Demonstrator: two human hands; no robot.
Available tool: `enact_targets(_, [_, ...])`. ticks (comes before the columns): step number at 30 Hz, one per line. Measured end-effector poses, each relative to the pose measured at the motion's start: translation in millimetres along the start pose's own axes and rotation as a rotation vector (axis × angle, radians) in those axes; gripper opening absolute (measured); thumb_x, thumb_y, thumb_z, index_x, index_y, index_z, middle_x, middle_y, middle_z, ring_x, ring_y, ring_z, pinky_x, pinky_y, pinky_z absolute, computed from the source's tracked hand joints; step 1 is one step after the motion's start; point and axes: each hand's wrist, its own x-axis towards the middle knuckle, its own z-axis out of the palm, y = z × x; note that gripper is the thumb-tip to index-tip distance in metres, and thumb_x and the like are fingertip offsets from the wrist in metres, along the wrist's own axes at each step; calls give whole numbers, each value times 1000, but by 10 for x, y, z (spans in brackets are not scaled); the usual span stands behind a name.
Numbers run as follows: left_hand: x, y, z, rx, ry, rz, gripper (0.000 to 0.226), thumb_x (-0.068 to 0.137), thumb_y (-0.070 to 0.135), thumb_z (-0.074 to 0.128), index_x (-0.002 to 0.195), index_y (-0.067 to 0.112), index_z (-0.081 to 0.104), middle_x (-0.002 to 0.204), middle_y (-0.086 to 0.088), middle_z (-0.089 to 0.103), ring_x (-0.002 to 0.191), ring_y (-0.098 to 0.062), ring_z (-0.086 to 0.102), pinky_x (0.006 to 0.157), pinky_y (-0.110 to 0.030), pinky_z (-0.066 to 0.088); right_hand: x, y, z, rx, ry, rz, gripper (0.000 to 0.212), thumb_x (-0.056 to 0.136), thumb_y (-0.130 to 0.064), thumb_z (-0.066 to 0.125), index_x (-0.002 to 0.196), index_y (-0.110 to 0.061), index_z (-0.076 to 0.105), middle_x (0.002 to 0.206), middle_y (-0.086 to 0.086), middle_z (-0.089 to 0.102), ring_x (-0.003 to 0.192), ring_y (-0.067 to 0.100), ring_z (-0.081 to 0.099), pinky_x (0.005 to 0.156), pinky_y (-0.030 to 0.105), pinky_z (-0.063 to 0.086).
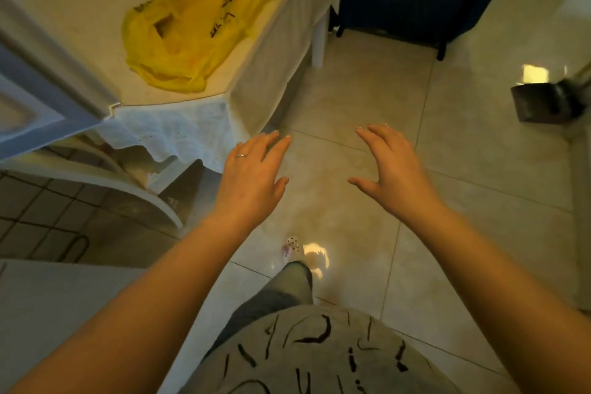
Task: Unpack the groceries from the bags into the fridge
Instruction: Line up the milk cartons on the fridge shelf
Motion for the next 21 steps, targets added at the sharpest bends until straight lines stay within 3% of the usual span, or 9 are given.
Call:
enact_targets(6, [1189,-288,306,2,26,-1,67,79,24,72,138,12,42,136,-13,49,121,-32,48,98,-50,42,1166,441,-28,-21,-22,-17,81,77,-33,74,144,-16,32,149,10,31,140,27,23,114,41,23])
enact_targets(15, [3019,-819,388,-2,26,-46,68,79,22,72,139,11,42,137,-15,48,124,-34,46,101,-50,38,3066,766,-225,-17,-65,-65,81,79,-35,72,145,-19,29,153,7,25,142,22,17,114,34,16])
enact_targets(21, [3919,-1188,425,-1,92,-103,67,70,20,77,131,9,50,130,-17,54,115,-36,53,93,-51,45,4214,961,-296,14,-100,-105,81,79,-32,73,145,-16,29,153,9,25,142,24,18,115,37,17])
